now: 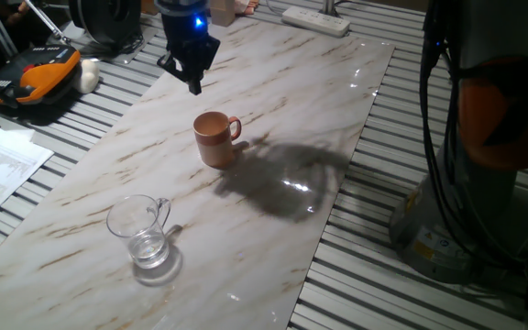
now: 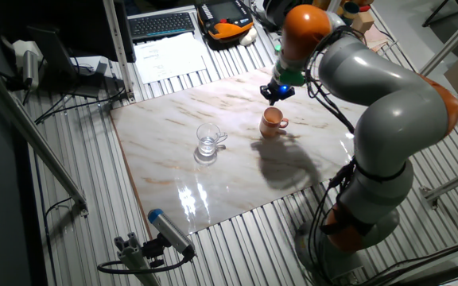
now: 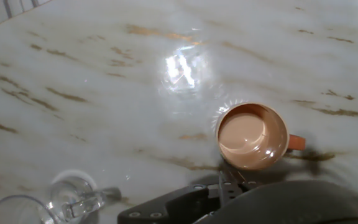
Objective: Pour the water from one cup into another empty cup
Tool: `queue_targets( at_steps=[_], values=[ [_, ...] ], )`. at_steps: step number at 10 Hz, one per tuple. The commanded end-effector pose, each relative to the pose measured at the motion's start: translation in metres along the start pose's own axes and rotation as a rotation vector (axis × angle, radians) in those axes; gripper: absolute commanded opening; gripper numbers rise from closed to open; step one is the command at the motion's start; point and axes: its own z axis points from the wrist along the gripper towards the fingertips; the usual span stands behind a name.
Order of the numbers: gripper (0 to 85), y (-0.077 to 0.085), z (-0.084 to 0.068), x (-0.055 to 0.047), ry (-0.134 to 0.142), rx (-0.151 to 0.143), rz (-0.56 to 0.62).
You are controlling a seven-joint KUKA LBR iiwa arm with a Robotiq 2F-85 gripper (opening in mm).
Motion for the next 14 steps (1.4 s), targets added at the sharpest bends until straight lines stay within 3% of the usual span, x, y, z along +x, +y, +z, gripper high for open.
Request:
queue_targets(
  at_steps=[1,3,8,9,14],
  values=[
    [0.0,0.000,0.000,0.000,0.004,0.006,-0.006],
    [0.0,0.000,0.000,0.000,0.014,0.026,-0.013],
    [0.0,0.012,0.002,0.005,-0.006,0.031,0.092],
    [0.0,0.016,0.004,0.007,-0.002,0.016,0.122],
    [0.0,0.024,0.006,0.009,0.017,-0.004,0.237]
  ],
)
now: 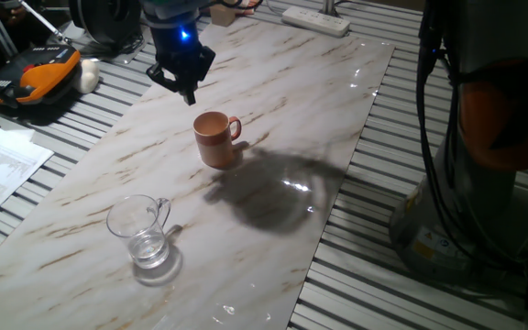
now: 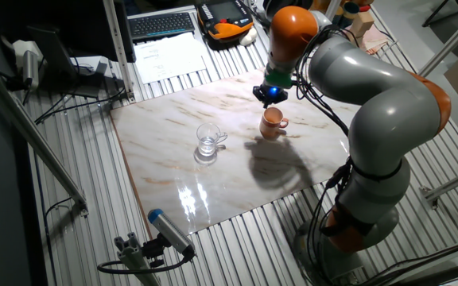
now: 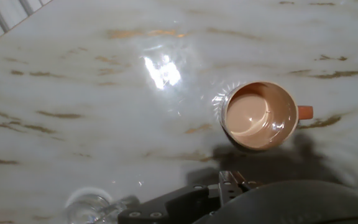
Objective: Pour the water from one cup into another empty cup
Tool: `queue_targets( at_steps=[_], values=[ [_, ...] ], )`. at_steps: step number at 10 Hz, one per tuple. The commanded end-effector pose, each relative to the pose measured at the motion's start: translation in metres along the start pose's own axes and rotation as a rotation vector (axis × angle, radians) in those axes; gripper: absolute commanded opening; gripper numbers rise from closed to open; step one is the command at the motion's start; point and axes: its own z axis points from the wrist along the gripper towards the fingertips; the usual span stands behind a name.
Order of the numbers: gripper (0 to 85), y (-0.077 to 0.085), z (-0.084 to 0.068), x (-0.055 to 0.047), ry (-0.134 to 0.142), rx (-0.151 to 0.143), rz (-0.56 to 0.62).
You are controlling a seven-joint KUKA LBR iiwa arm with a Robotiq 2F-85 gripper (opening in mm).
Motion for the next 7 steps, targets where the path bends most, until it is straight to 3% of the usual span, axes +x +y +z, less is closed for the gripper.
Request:
queue_targets(
  at_steps=[1,4,7],
  values=[
    [0.0,0.001,0.001,0.000,0.000,0.000,0.015],
    [0.0,0.006,0.001,0.001,-0.001,-0.006,0.074],
    [0.0,0.012,0.001,0.003,-0.018,0.009,0.156]
  ],
)
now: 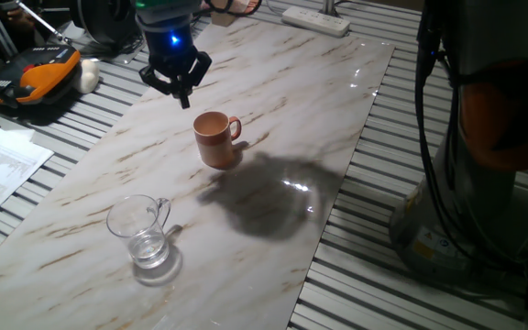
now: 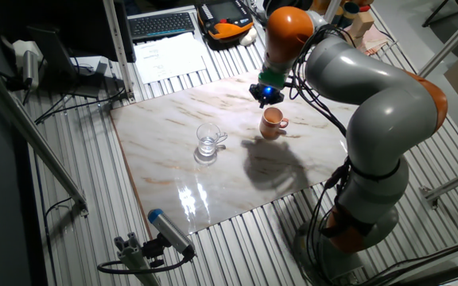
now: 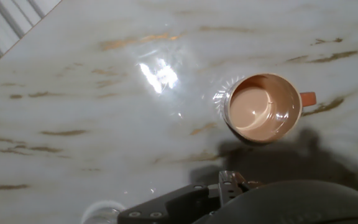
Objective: Pour the water from one cup into another empty cup
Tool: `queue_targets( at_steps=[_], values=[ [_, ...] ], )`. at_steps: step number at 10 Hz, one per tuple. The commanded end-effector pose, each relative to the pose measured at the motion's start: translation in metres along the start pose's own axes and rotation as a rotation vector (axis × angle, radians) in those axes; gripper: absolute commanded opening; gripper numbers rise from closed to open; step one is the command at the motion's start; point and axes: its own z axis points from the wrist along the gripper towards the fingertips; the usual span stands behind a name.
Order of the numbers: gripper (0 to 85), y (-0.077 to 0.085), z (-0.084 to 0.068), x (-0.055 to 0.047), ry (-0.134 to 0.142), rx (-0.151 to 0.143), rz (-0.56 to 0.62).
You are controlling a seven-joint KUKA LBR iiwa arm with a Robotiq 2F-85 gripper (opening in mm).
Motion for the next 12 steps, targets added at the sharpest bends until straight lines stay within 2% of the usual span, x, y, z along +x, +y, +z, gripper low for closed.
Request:
queue_targets(
  at_steps=[1,5,9,12],
  values=[
    [0.0,0.000,0.000,0.000,-0.002,-0.003,0.021],
    [0.0,0.002,0.004,-0.001,0.008,-0.020,0.035],
    [0.0,0.006,0.012,0.004,-0.007,-0.009,0.036],
    [0.0,0.012,0.018,0.013,-0.025,0.009,0.068]
  ],
)
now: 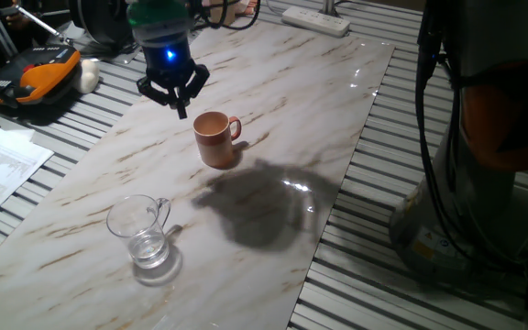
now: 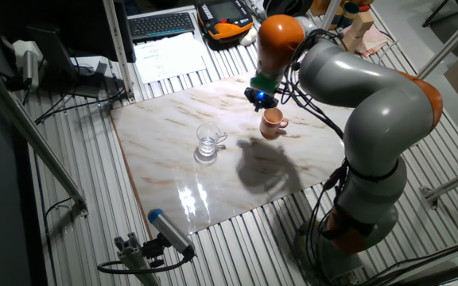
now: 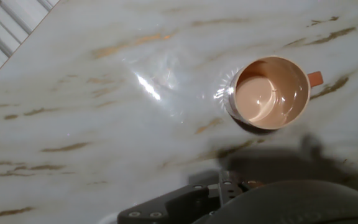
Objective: Pour the water from one cup into another empty cup
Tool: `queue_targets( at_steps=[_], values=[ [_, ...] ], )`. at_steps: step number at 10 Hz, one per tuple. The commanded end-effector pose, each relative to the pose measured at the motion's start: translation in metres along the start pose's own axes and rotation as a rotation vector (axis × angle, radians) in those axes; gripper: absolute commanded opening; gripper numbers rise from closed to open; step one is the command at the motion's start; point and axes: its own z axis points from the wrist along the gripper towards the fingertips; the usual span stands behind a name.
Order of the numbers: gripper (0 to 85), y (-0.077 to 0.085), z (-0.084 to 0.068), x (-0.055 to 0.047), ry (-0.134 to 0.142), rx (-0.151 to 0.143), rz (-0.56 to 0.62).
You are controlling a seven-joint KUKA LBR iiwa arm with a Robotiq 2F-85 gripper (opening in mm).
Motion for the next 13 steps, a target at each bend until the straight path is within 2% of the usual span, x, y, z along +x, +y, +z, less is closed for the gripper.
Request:
queue_targets(
  at_steps=[1,6,11,12,13],
  values=[
    [0.0,0.001,0.002,0.002,-0.002,0.003,0.005],
    [0.0,0.004,0.013,0.006,0.002,-0.007,0.043],
    [0.0,0.005,0.026,0.014,-0.007,-0.002,0.071],
    [0.0,0.005,0.028,0.015,-0.002,-0.015,0.092],
    [0.0,0.005,0.033,0.016,-0.005,-0.017,0.103]
  ],
)
